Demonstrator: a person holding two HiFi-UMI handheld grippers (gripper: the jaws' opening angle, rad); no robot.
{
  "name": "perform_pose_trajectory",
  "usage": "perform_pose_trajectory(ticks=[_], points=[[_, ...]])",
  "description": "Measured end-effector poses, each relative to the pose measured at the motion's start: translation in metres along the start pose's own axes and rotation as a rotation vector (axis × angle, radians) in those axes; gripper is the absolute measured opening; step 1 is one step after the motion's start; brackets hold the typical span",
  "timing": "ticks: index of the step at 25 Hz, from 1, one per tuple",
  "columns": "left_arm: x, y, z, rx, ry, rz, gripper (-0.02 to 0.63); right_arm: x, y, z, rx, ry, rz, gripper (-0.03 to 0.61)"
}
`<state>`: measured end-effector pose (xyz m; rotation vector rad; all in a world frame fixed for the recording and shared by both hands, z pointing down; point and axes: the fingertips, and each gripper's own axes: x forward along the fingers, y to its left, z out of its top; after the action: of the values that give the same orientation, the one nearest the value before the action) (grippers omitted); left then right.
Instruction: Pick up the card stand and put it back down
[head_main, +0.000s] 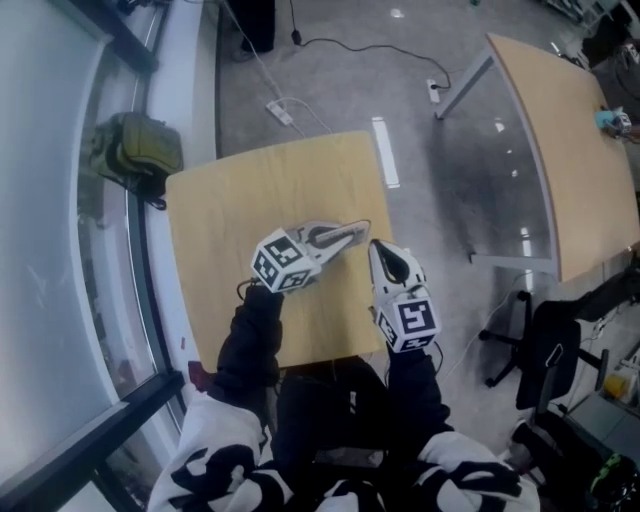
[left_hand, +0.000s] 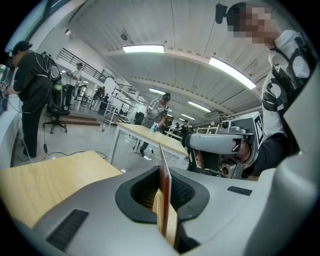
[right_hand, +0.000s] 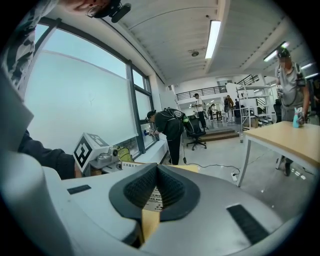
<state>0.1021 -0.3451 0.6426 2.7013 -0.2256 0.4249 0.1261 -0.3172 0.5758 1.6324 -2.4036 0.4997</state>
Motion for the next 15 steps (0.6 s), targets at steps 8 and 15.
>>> perform_pose_trajectory(ticks=[8, 15], points=[[-0.058, -0.014, 0.041, -0.094, -0.077, 0.278, 0.023, -0.041, 0.004, 0.028, 0.033, -0.011, -0.07, 0.023], [-0.109, -0.048, 0.066, -0.063, -0.138, 0.578, 0.023, -0.07, 0.019, 0.049, 0.01, -0.002, -0.078, 0.023]])
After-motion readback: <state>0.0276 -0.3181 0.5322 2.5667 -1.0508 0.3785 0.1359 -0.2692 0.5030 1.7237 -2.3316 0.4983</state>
